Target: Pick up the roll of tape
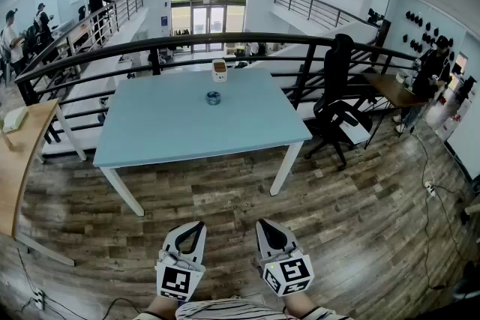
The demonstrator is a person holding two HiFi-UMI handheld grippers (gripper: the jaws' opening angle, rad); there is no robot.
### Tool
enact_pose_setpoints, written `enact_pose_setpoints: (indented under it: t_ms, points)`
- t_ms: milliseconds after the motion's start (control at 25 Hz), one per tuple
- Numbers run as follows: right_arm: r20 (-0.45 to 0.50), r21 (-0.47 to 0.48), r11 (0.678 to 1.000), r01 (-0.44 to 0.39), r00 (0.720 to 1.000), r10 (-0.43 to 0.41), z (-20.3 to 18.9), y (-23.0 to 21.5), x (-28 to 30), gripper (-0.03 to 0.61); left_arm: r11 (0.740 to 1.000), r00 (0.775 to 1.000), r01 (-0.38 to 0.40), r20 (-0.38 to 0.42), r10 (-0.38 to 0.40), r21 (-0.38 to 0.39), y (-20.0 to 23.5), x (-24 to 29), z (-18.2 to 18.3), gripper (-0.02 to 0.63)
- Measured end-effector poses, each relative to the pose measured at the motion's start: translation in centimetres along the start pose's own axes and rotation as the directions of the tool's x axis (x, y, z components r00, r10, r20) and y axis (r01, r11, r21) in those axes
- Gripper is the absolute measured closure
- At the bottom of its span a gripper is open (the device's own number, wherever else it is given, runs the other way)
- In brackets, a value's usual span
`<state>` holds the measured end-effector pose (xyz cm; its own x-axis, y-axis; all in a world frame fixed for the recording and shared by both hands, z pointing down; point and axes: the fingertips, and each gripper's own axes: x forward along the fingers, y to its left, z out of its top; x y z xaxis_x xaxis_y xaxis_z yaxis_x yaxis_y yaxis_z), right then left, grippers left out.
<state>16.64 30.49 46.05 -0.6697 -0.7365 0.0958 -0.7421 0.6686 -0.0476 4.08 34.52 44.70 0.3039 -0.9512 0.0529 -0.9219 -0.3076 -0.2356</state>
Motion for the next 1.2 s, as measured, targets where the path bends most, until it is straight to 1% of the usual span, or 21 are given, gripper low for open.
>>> enact_pose_setpoints:
  t_ms: [80, 320, 400, 480, 600, 640, 680, 720, 760, 960, 1200]
  points:
    - [-0.002, -0.006, 1.0, -0.006, 1.0, 0.006, -0.1, 0.1, 0.2, 0.552, 1.0, 1.0, 0.003, -0.018, -0.003, 0.011, 0.1, 0.0, -0.4, 0.591]
    - [-0.007, 0.003, 1.0, -0.011, 1.0, 0.011, 0.0, -0.1, -0.1, 0.551, 1.0, 1.0, -0.009, -0.017, 0.009, 0.003, -0.2, -0.1, 0.0, 0.591]
    - [0.001, 0.023, 0.999, -0.04, 0.999, 0.04, -0.1, 0.0, -0.1, 0.551, 1.0, 1.0, -0.016, -0.024, 0.016, -0.002, -0.3, -0.3, -0.2, 0.591]
    - [0.015, 0.048, 0.995, -0.083, 0.996, 0.082, -0.2, 0.1, 0.1, 0.549, 0.999, 0.999, -0.029, -0.016, 0.028, -0.025, -0.3, -0.3, -0.5, 0.589]
    - [0.012, 0.062, 0.992, -0.112, 0.994, 0.112, -0.8, 0.0, 0.6, 0.546, 0.999, 0.999, -0.022, -0.042, 0.021, -0.031, -0.6, -0.1, -1.4, 0.583]
    - [0.006, 0.069, 0.991, -0.118, 0.993, 0.118, -1.0, -0.1, 0.8, 0.535, 0.999, 0.999, -0.016, -0.052, 0.014, -0.038, -0.7, 0.0, -1.8, 0.575]
    - [-0.001, 0.079, 0.989, -0.123, 0.992, 0.124, -1.2, -0.2, 1.0, 0.482, 0.999, 0.998, -0.01, -0.063, 0.007, -0.05, -0.8, 0.2, -2.1, 0.532]
    - [-0.01, 0.091, 0.988, -0.126, 0.992, 0.128, -1.4, -0.3, 1.3, 0.394, 0.998, 0.997, -0.006, -0.075, 0.002, -0.062, -0.8, 0.4, -2.5, 0.447]
    - [-0.018, 0.1, 0.987, -0.128, 0.991, 0.131, -1.6, -0.4, 1.5, 0.382, 0.998, 0.996, -0.004, -0.089, -0.002, -0.067, -0.6, 0.6, -2.8, 0.408]
    - [-0.039, 0.103, 0.987, -0.122, 0.991, 0.126, -1.4, -1.8, 3.9, 0.382, 0.998, 0.993, 0.002, -0.115, -0.01, -0.069, 1.1, 2.8, -3.4, 0.408]
    - [-0.058, 0.105, 0.992, -0.066, 0.996, 0.073, -1.2, -4.4, 8.8, 0.382, 0.995, 0.991, 0.053, -0.122, -0.063, -0.086, 4.8, 8.3, -5.1, 0.408]
